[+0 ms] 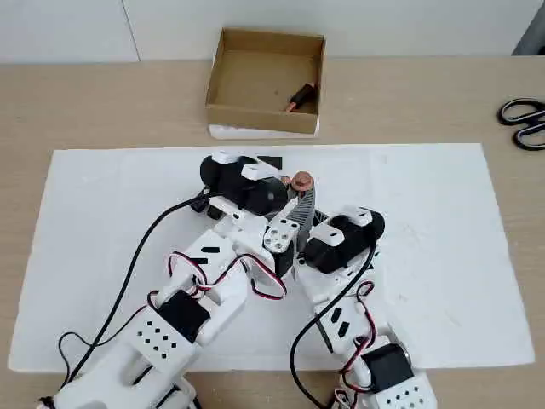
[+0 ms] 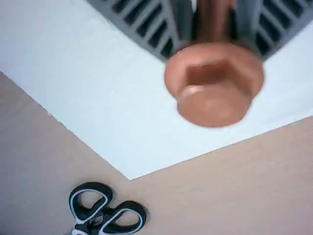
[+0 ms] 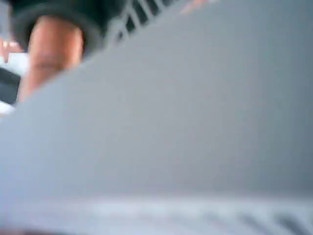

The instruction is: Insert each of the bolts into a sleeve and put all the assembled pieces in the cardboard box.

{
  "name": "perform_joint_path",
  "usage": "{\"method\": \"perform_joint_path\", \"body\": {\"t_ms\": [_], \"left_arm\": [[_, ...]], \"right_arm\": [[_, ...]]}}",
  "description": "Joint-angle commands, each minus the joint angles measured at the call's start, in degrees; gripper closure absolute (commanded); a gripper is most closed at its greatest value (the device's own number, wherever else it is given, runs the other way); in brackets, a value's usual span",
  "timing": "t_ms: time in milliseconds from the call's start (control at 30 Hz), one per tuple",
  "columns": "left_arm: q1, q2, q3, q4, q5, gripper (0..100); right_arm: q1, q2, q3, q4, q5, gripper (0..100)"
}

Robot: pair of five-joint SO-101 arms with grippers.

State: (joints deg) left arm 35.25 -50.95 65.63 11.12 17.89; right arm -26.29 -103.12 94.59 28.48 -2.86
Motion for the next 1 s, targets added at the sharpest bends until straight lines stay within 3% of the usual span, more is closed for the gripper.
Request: {"method": "perform_joint_path", "body": {"t_ms": [0,533,733,967], "left_arm": [[0.3,-1.2,-0.2,1.1,-0.1,99],[0.5,-1.2,-0.1,4.0,-0.5,99],[0.6,-1.2,0.1,5.1,-4.2,86],[0.3,-1.8,-1.5,10.0,-4.4,84]], "right_arm": [[-0.1,-0.9,-0.8,-0.9,0.4,99.5],[-0.1,-0.9,-0.8,-0.9,0.4,99.5],[0.0,-0.9,-0.8,-0.9,0.4,99.5],[0.0,-0.9,-0.8,-0.9,0.4,99.5]]}}
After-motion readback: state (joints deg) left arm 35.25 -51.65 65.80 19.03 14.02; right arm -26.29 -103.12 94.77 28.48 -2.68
